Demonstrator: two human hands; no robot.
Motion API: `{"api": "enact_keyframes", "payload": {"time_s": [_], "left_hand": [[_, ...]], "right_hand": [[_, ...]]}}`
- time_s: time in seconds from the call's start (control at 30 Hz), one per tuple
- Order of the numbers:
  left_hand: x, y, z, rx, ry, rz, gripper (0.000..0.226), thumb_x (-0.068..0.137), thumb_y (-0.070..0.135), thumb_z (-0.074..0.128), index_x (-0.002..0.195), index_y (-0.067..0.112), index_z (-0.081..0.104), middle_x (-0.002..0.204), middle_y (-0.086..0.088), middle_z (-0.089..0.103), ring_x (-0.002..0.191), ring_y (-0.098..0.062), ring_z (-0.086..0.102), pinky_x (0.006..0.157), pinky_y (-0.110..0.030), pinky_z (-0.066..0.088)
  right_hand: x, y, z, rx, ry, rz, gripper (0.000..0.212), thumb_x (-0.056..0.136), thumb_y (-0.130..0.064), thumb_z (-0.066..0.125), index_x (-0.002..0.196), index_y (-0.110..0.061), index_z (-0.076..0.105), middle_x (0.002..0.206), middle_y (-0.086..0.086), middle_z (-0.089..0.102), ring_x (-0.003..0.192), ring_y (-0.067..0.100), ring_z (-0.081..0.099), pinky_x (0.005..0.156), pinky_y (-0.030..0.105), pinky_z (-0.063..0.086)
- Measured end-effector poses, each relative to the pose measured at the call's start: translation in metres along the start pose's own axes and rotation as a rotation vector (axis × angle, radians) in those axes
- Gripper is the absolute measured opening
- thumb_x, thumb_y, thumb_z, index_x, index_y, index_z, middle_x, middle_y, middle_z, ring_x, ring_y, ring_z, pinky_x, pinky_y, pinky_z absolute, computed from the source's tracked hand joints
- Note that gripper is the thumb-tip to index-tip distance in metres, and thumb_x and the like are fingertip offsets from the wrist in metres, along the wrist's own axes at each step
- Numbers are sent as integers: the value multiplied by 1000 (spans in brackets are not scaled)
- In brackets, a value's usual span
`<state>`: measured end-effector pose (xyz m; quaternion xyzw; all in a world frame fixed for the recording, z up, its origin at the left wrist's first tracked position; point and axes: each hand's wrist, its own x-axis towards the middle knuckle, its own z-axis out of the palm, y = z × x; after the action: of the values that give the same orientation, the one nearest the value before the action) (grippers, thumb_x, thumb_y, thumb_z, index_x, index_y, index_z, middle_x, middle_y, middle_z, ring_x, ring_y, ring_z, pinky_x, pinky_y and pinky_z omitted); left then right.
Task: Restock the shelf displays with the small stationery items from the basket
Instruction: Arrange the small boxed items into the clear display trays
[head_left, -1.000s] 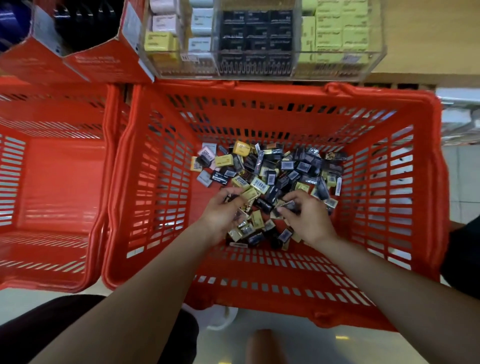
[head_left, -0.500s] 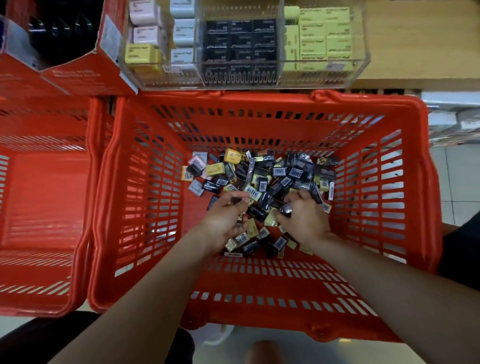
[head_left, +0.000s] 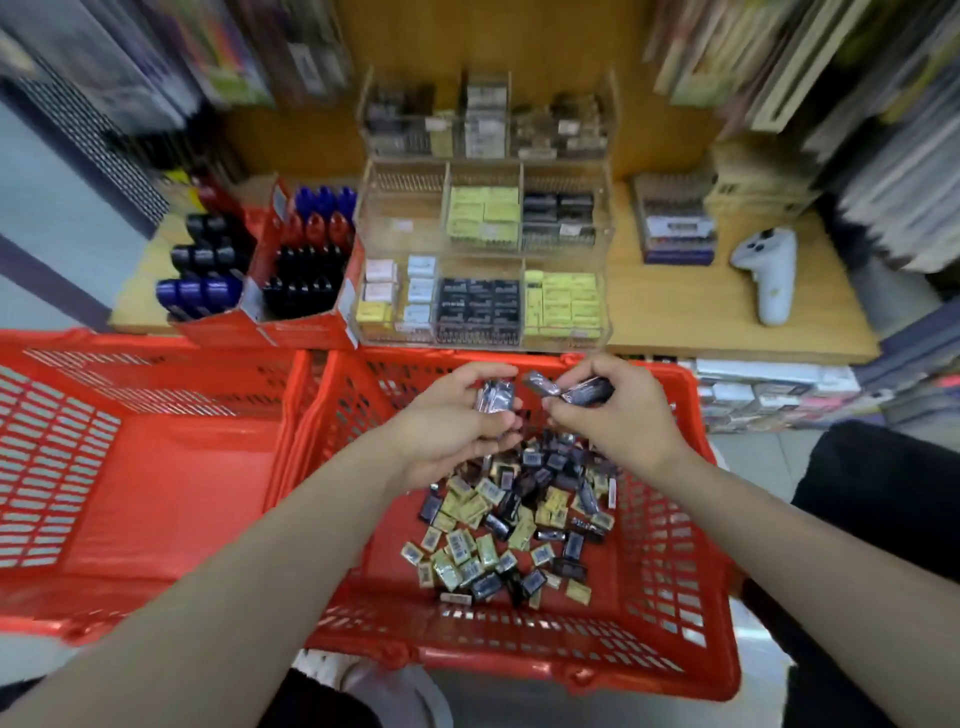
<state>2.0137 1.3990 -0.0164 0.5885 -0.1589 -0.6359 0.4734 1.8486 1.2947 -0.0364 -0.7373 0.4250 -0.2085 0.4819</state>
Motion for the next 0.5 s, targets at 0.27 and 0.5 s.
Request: {"api": "enact_keyframes", "payload": {"time_s": [0.27,0.5], "left_hand": [[-80,101,23,-151,-67,223,45,87,-12,62,117,20,67,97,-12,59,62,-13,62,65,-27,53],[-80,116,35,-41,-112,175,29,76,32,76,100,18,70,99,-4,58,66,-10,52,55,-20,45]], "right_hand": [[0,-133,-68,-255,54,-786,17,75,-2,80,86,-11,72,94,-1,63,88,9,63,71,26,54],[0,-140,-73,-264,49,-835,25,73,1,81,91,-15,73,98,-6,63,92,5,63,75,19,51]]}}
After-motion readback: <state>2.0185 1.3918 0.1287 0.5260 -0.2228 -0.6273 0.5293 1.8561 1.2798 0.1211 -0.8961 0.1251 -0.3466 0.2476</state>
